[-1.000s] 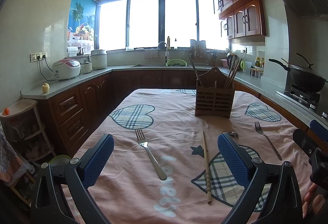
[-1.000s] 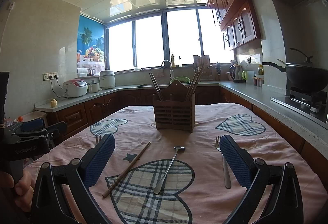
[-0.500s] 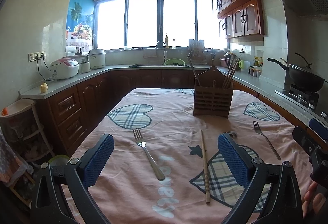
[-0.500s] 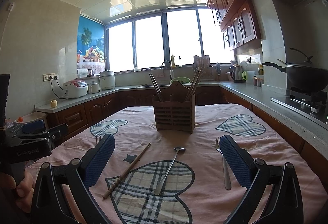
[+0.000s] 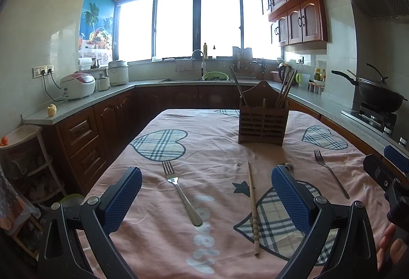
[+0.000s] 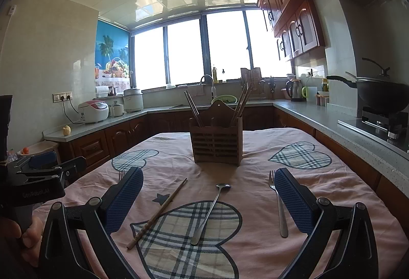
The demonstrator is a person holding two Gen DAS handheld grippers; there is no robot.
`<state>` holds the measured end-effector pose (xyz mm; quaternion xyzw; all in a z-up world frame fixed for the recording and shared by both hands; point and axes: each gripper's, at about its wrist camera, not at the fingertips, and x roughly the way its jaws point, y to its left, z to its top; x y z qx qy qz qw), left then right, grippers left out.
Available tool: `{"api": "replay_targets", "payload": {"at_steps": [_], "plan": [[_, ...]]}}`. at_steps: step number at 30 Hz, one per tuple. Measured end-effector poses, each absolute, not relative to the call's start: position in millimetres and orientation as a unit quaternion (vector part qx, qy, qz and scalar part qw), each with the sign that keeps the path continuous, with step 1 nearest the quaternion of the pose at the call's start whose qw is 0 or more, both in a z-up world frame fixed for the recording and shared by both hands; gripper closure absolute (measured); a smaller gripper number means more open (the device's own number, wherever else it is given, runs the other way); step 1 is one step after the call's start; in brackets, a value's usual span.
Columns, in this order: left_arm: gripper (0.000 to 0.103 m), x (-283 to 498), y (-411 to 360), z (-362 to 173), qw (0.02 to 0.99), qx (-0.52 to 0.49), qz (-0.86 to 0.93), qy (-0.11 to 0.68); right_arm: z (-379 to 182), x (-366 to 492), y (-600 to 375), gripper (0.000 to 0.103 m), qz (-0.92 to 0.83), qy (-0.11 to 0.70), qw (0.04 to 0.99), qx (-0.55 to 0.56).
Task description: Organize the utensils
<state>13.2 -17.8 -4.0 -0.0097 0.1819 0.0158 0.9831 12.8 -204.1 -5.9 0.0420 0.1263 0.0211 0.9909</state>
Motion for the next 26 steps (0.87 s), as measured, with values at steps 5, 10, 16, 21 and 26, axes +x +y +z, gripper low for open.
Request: {"api": "replay_targets", "payload": {"at_steps": [5, 10, 16, 21, 26], "plan": [[0.001, 15, -20, -3, 0.983, -0.010, 0.016, 0.183, -6, 13, -204, 0.000, 0.021, 0.127, 0.991, 0.042], [0.001, 16, -22, -3, 0.982, -0.009, 0.017, 0.185, -5, 13, -204, 0.000, 0.021, 0.127, 0.991, 0.042], [0.001, 19, -25, -2, 0.982, -0.008, 0.017, 0.187, -7, 16, -204, 0.000, 0.020, 0.130, 0.990, 0.046], [0.001, 22, -29, 1, 0.982, -0.011, 0.010, 0.187, -7, 19, -205, 0.000, 0.015, 0.134, 0.990, 0.046], [0.001, 27, -32, 6, 0.982, -0.018, 0.004, 0.186, -7, 27, -210, 0.000, 0.011, 0.147, 0.988, 0.050]]}}
